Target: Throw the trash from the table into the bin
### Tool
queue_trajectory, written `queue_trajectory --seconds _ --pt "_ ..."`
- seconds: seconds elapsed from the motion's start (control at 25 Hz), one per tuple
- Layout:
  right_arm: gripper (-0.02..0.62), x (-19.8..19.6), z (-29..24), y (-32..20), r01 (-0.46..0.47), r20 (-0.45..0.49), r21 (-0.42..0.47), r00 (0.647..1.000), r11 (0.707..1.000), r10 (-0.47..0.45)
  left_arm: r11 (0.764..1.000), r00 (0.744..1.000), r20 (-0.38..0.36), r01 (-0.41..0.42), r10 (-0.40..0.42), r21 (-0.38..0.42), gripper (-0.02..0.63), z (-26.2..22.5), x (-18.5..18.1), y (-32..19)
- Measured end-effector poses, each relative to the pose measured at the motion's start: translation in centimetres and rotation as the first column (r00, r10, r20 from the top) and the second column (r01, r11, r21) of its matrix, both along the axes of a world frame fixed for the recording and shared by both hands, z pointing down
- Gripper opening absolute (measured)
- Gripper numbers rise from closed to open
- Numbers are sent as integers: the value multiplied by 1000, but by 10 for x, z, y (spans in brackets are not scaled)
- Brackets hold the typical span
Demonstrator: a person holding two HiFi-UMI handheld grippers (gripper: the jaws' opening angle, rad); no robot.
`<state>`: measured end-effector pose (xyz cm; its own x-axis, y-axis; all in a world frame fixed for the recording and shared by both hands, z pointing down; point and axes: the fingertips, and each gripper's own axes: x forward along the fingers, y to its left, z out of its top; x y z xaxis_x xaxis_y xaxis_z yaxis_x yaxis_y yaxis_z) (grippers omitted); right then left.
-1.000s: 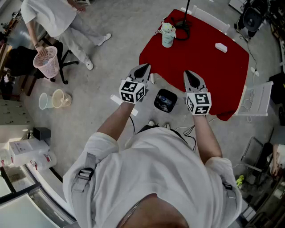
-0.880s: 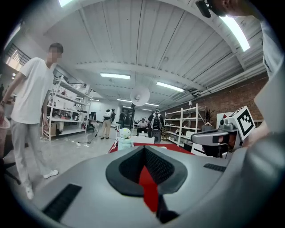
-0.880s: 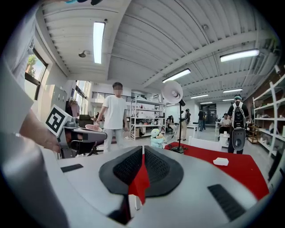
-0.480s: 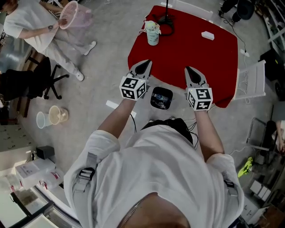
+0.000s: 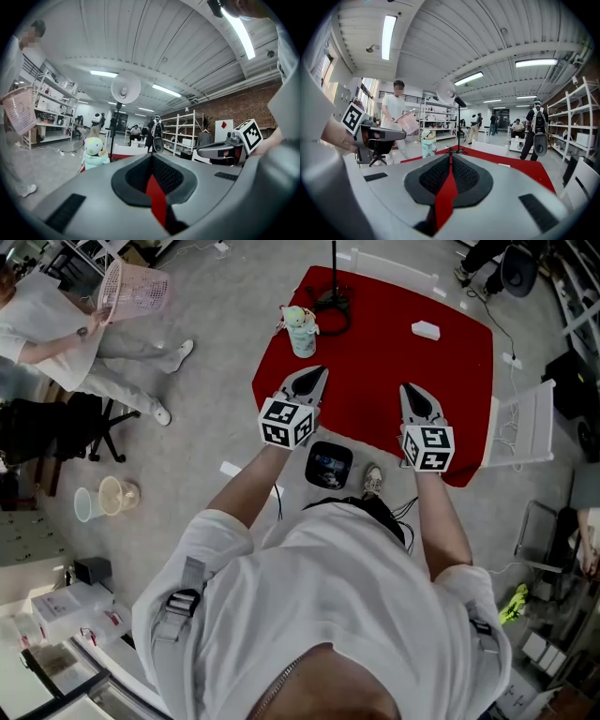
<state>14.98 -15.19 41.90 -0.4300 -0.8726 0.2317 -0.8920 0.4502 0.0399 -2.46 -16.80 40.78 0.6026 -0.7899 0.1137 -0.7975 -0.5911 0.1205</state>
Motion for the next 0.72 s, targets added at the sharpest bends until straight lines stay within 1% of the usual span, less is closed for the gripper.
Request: queue_trajectory --seconds 0.32,0.6,0.72 --pt "20 69 15 -84 31 -22 -41 999 999 -32 1000 1000 16 20 -20 -20 11 4 68 -75" --pt "20 127 34 -137 57 -58 -85 996 995 -62 999 999 28 24 -23 -49 11 11 128 -119" --pt "20 146 44 -159 81 -72 -104 993 991 -89 997 999 36 27 -25 -68 11 18 149 -134"
